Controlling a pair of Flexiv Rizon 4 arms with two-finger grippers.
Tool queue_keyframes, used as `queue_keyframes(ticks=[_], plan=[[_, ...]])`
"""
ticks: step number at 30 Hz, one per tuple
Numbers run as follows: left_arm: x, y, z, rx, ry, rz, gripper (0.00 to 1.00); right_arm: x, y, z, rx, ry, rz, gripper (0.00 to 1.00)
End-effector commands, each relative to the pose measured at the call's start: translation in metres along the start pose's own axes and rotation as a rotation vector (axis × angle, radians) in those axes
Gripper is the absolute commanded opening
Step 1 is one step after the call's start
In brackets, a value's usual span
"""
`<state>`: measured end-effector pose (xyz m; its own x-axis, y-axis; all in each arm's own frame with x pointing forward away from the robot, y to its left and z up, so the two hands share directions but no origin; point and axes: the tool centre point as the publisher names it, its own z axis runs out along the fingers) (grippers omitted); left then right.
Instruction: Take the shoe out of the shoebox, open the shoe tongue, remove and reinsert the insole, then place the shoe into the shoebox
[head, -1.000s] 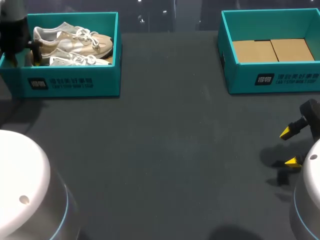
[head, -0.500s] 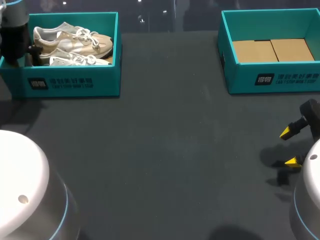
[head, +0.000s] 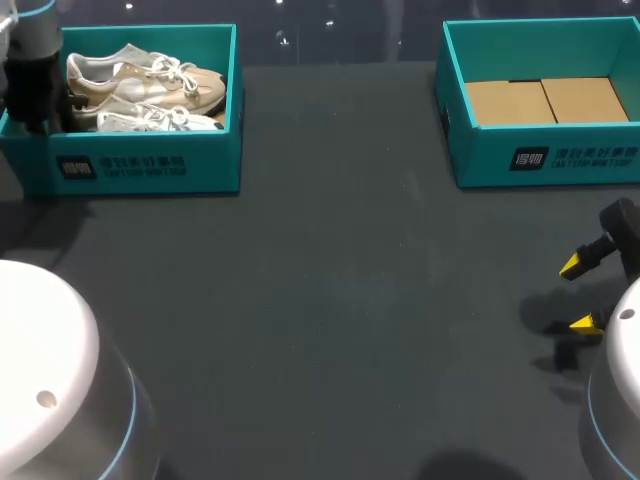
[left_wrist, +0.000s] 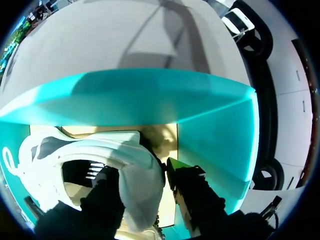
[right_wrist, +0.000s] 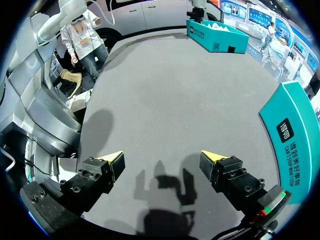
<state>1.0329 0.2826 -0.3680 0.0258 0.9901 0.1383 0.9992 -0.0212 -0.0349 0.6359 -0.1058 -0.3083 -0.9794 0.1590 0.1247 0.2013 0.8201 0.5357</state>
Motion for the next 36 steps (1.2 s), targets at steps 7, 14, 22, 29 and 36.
queue_keyframes(ticks=[7,14,22,29,36], plan=[[0.004,0.0,0.002,-0.004,0.007,0.003,0.0,0.002,0.0,0.0,0.001,-0.003,-0.001,1.0],[0.012,-0.002,-0.003,-0.009,0.008,0.015,0.0,0.002,0.0,0.0,0.001,-0.003,-0.001,1.0],[0.02,0.003,-0.011,-0.019,0.002,0.007,0.0,0.002,0.0,0.0,0.001,-0.003,-0.001,1.0],[0.023,0.006,-0.021,-0.023,-0.035,0.001,0.0,0.002,0.0,0.0,0.001,-0.003,-0.001,1.0],[0.028,0.009,-0.035,-0.035,-0.061,-0.004,0.0,0.002,0.0,0.0,0.001,-0.003,-0.001,1.0]])
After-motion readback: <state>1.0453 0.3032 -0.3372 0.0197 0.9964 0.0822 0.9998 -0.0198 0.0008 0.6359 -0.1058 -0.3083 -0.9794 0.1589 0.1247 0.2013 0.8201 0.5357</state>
